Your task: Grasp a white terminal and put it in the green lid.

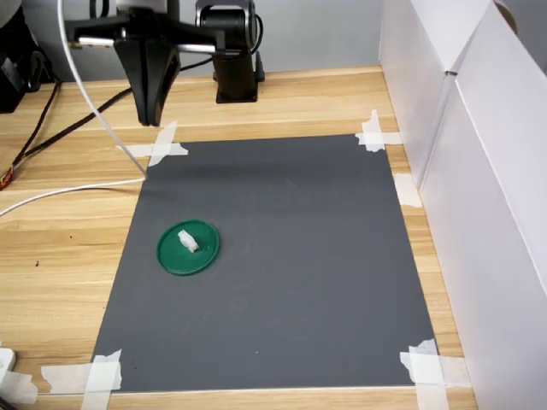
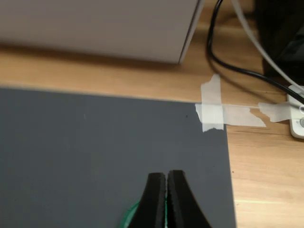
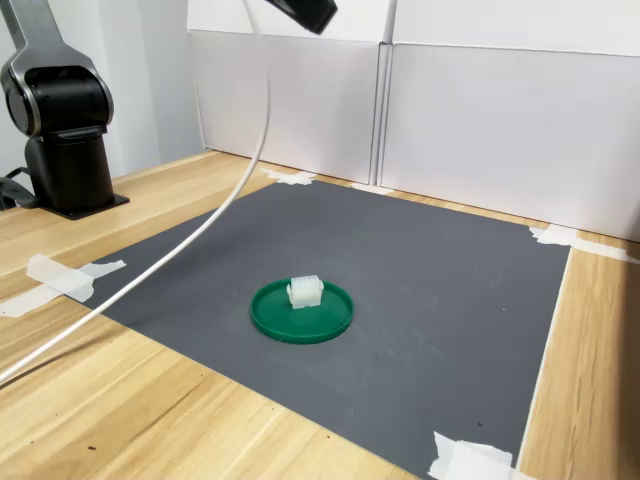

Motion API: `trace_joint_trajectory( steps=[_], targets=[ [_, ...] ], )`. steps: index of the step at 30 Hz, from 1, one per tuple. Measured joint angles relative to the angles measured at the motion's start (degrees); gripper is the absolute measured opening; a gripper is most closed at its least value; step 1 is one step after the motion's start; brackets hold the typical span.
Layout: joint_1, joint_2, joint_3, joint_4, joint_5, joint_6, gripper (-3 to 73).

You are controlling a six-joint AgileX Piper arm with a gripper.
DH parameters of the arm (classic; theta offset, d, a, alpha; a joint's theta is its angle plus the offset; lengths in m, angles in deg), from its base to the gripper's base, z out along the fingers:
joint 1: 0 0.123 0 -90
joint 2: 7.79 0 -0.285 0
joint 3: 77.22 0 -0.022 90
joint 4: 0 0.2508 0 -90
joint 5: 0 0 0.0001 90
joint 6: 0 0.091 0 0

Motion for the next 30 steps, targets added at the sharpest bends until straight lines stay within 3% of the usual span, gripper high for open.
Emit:
trace_joint_trajectory(
  steps=[7,30],
  targets=[
    [0.00,-10.84,11.79,0.00,-5.36,6.51,-1.5],
    [0.05,-42.69,37.17,0.00,-5.42,6.59,-1.5]
  ],
)
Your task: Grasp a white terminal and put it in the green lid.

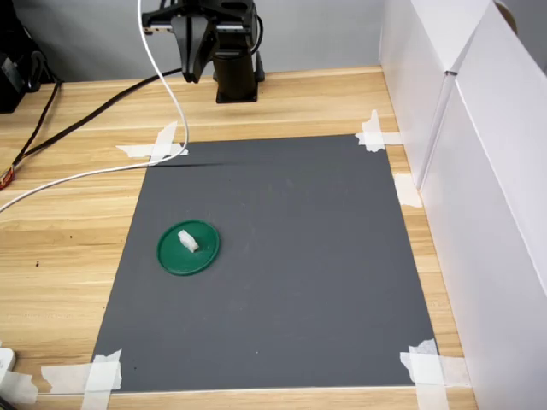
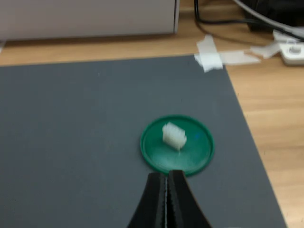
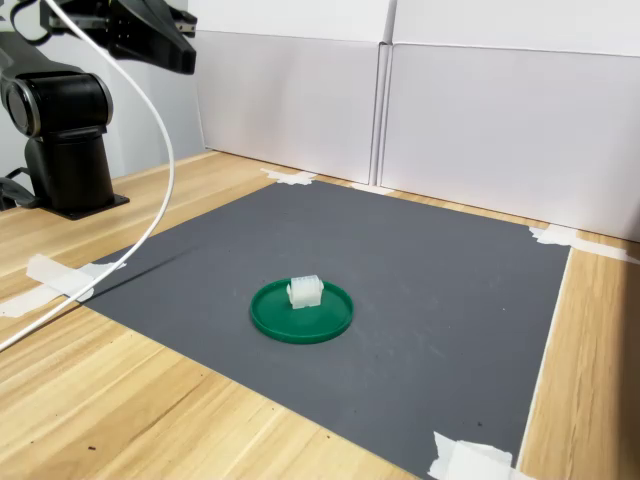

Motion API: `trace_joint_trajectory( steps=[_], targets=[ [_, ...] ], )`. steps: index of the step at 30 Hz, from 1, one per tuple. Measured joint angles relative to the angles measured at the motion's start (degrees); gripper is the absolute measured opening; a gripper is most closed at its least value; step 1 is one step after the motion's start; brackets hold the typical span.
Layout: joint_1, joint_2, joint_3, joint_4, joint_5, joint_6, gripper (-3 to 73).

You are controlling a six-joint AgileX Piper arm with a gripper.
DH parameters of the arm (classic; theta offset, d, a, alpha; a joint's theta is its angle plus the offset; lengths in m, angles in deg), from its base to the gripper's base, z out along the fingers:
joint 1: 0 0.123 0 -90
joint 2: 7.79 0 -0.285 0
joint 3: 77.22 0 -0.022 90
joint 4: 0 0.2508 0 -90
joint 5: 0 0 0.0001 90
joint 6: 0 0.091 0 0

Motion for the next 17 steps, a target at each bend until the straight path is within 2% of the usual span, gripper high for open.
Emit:
trace_joint_trajectory(
  steps=[17],
  targets=[
    [-0.02,-12.69,7.15,-1.32,0.45,0.05,-1.5]
  ],
)
